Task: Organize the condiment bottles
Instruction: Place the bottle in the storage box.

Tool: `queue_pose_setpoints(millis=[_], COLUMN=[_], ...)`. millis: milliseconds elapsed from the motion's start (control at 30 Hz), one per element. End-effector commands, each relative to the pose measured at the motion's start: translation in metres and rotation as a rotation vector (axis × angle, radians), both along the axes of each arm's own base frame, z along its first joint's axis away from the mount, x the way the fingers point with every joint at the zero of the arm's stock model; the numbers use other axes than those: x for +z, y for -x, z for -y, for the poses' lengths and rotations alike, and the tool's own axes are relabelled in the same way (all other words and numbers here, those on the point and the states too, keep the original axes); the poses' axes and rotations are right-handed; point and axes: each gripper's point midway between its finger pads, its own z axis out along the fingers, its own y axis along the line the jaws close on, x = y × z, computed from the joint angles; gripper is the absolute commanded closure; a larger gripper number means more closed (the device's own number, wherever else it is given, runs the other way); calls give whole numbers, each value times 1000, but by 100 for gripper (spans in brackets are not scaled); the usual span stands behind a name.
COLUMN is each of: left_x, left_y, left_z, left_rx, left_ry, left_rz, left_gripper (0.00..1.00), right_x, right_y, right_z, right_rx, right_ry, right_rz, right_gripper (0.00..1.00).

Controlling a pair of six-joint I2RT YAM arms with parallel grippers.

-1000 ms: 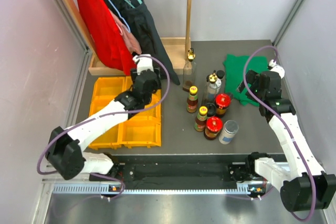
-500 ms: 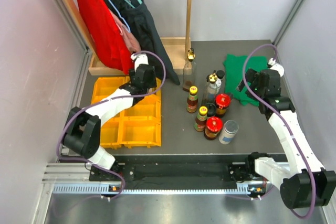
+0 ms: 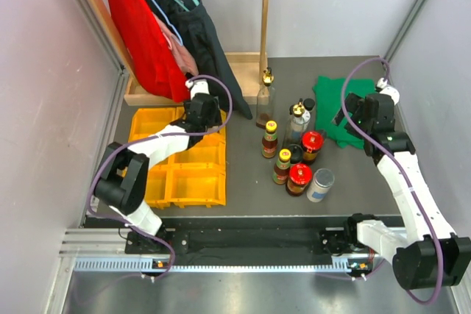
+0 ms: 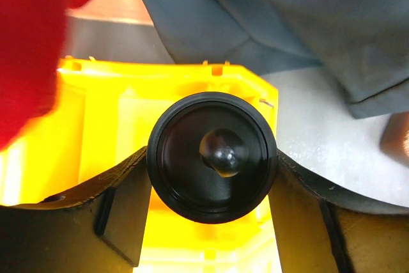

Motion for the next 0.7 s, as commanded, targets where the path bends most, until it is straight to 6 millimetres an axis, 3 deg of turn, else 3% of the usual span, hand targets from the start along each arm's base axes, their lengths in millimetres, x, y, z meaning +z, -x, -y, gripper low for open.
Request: queue_pose_setpoints(millis=[0, 67, 100, 233, 500, 600, 667], left_x=[18, 15, 15, 30, 84, 97, 96], left_y=[-14, -13, -12, -9, 10, 25, 36], left_z=[9, 7, 8, 7, 6, 2, 1], left_rx=[-2, 3, 2, -2, -58, -74, -96], left_ry=[61, 56, 55, 63, 95, 105, 104], left_rz=[85, 71, 70, 87, 152, 151, 123], left_gripper=[78, 55, 35, 1, 1, 1, 1], right_x=[25, 27, 27, 33, 47, 53, 54], right_y=[-4, -4, -4, -3, 4, 8, 12], right_z=[4, 0, -1, -5, -3, -4, -10], right_rx=[-2, 21, 29, 47, 43, 52, 84], right_ry=[11, 3, 1, -5, 1, -5, -20], right_rz=[56, 59, 58, 59, 40, 34, 31], right_gripper=[1, 1, 1, 1, 1, 1, 1])
